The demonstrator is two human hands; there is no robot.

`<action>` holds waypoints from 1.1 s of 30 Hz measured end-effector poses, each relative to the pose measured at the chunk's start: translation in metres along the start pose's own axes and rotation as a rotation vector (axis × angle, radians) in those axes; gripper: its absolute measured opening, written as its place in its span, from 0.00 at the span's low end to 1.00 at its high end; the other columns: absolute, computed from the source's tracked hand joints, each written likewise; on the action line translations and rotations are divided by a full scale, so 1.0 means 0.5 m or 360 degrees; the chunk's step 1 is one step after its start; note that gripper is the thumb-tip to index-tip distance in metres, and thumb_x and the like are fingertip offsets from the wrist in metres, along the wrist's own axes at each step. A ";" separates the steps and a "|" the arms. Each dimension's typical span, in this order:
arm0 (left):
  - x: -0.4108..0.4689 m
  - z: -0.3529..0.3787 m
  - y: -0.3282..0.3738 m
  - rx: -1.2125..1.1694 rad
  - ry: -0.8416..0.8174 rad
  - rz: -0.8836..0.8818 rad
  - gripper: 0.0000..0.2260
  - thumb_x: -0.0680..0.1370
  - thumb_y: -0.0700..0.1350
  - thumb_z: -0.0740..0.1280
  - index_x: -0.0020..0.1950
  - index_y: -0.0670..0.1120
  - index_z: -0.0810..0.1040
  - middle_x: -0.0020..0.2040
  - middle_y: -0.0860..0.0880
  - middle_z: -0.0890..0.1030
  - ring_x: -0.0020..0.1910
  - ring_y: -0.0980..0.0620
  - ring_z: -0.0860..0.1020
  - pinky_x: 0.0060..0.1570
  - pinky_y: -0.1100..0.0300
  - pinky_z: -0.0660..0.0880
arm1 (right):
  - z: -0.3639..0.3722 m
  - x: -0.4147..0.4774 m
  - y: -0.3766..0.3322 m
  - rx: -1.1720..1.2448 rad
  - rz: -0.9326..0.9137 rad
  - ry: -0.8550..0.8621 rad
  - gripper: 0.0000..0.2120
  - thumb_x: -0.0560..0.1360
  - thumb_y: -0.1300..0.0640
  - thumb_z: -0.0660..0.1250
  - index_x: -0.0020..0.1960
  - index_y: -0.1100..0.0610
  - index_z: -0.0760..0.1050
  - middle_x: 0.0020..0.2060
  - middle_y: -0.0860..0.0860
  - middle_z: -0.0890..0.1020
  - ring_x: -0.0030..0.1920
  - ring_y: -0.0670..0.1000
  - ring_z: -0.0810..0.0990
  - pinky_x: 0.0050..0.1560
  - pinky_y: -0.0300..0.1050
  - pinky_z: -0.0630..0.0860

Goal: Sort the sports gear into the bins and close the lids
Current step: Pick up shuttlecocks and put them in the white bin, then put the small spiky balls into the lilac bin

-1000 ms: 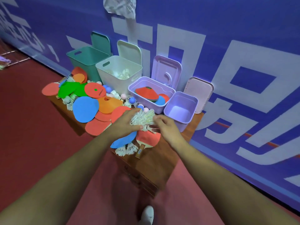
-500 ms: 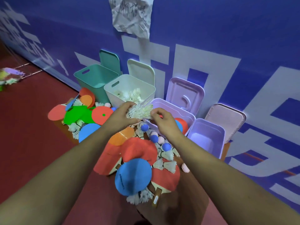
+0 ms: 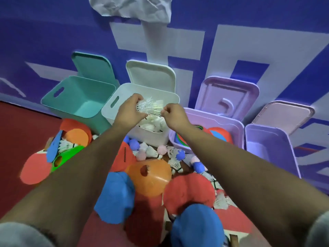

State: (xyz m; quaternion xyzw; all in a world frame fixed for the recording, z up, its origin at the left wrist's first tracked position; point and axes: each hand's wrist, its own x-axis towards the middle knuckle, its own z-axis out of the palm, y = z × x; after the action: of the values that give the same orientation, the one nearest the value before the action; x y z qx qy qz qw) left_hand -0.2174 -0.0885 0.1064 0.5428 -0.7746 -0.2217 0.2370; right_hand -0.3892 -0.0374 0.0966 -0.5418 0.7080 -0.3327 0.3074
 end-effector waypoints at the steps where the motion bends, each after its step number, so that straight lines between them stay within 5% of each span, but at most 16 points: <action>1: 0.022 0.005 -0.022 0.0023 -0.0051 -0.0001 0.25 0.67 0.40 0.77 0.62 0.45 0.73 0.58 0.48 0.78 0.58 0.46 0.76 0.60 0.53 0.70 | 0.019 0.018 0.002 -0.0039 0.0051 0.0007 0.08 0.76 0.60 0.64 0.42 0.63 0.78 0.36 0.54 0.79 0.41 0.55 0.76 0.38 0.42 0.65; 4: 0.056 0.008 -0.070 0.0106 -0.0260 0.0043 0.32 0.69 0.45 0.76 0.71 0.50 0.69 0.66 0.46 0.75 0.67 0.45 0.71 0.68 0.48 0.65 | 0.041 0.031 0.008 -0.0152 0.0101 0.0039 0.08 0.76 0.59 0.64 0.49 0.63 0.78 0.43 0.57 0.81 0.46 0.57 0.77 0.44 0.44 0.69; 7: 0.033 0.004 -0.086 -0.0057 -0.0225 0.0167 0.26 0.73 0.46 0.73 0.70 0.49 0.71 0.63 0.46 0.75 0.64 0.46 0.70 0.68 0.50 0.65 | 0.030 -0.024 0.017 -0.0097 0.0122 0.0090 0.11 0.76 0.58 0.64 0.57 0.61 0.78 0.50 0.54 0.82 0.51 0.53 0.78 0.49 0.40 0.68; 12: -0.115 0.017 -0.086 -0.0406 -0.0294 0.0185 0.12 0.75 0.37 0.69 0.57 0.46 0.79 0.52 0.49 0.75 0.46 0.63 0.74 0.50 0.74 0.69 | 0.013 -0.169 0.079 -0.0030 0.0111 0.0181 0.07 0.74 0.59 0.65 0.50 0.58 0.79 0.46 0.53 0.83 0.48 0.53 0.80 0.53 0.52 0.76; 16: -0.197 0.080 -0.103 -0.0429 -0.0551 0.0045 0.07 0.75 0.38 0.70 0.50 0.49 0.79 0.48 0.47 0.77 0.45 0.53 0.78 0.47 0.64 0.72 | 0.017 -0.269 0.134 -0.0105 0.0176 0.0171 0.05 0.75 0.61 0.67 0.50 0.59 0.78 0.45 0.53 0.81 0.46 0.52 0.79 0.51 0.49 0.76; 23: -0.201 0.220 -0.063 -0.0202 -0.0733 -0.0025 0.08 0.73 0.39 0.70 0.52 0.44 0.80 0.49 0.46 0.77 0.49 0.48 0.79 0.51 0.62 0.72 | 0.046 -0.330 0.245 -0.0401 0.0363 0.0044 0.12 0.73 0.58 0.68 0.56 0.59 0.78 0.50 0.57 0.77 0.52 0.58 0.78 0.54 0.52 0.74; 30: -0.170 0.332 -0.060 0.0127 -0.1012 0.0078 0.28 0.72 0.43 0.70 0.72 0.46 0.70 0.66 0.41 0.71 0.65 0.43 0.72 0.64 0.53 0.70 | 0.074 -0.306 0.283 -0.0538 0.0485 0.0037 0.17 0.73 0.56 0.67 0.61 0.60 0.74 0.55 0.58 0.74 0.57 0.61 0.74 0.56 0.54 0.74; 33: -0.159 0.371 -0.083 0.0258 -0.0997 0.0278 0.32 0.71 0.41 0.70 0.74 0.50 0.67 0.64 0.41 0.69 0.61 0.41 0.73 0.61 0.47 0.73 | 0.087 -0.283 0.299 -0.0576 0.0537 0.0037 0.17 0.72 0.56 0.67 0.59 0.60 0.74 0.55 0.59 0.73 0.56 0.62 0.74 0.56 0.53 0.73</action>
State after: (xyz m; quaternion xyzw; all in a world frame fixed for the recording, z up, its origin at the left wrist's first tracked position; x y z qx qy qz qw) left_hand -0.2761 -0.0104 -0.0748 0.3968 -0.8686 -0.2942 -0.0385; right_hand -0.4070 0.1227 -0.0387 -0.4585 0.8399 -0.1505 0.2483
